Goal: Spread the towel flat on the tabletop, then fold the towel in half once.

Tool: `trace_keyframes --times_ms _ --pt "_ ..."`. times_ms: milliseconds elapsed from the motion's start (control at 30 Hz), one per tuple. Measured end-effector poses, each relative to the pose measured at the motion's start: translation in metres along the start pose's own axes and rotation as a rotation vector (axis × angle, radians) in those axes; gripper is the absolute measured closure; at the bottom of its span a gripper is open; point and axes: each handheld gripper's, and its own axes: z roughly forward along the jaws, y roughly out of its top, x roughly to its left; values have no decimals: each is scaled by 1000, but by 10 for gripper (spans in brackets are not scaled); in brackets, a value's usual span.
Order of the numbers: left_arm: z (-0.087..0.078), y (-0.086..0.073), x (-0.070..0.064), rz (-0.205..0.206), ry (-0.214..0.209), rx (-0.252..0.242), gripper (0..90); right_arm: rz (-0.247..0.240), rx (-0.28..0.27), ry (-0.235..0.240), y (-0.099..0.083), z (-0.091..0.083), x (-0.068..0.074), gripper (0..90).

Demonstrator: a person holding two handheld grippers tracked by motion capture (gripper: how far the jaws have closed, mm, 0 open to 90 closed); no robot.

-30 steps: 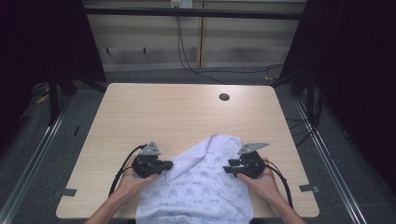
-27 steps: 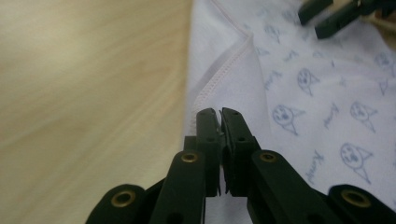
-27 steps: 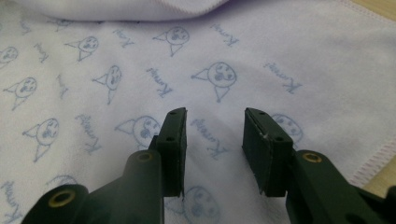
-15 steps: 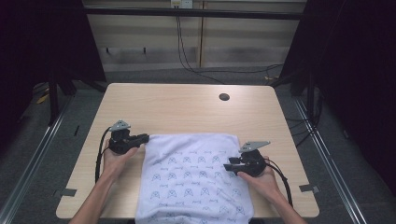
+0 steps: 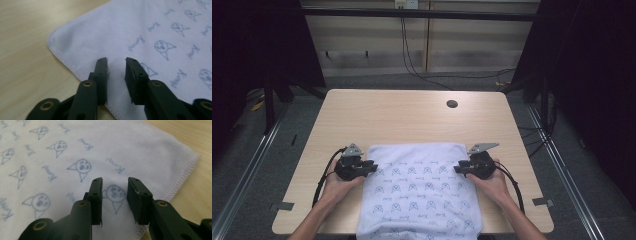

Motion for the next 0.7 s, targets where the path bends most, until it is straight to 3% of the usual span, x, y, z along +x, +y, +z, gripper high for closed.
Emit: trace_keyframes --times_ms 67,133,200,233,267,400,500,600,700 --pt "4 3 6 -1 30 -8 737 5 -8 -12 4 5 -5 636" --pt "10 8 11 -31 50 -18 737 15 -18 -13 7 8 -9 635" --pt "12 8 13 -23 69 -25 788 14 -35 -19 9 12 -12 682" --pt "11 8 13 -19 63 -16 844 4 -31 -37 9 12 -12 758" --pt "11 9 13 -29 51 -10 885 7 -28 -42 9 12 -13 778" --pt "8 6 11 -25 34 -4 895 28 -45 -41 5 9 -14 871" --pt "5 4 7 -7 25 4 895 18 -27 -45 2 6 -10 880" --pt "3 1 4 -12 -1 2 894 41 -16 -40 -1 1 -6 879" --pt "0 -2 2 -26 -22 -2 894 28 4 -23 -5 -5 0 879"
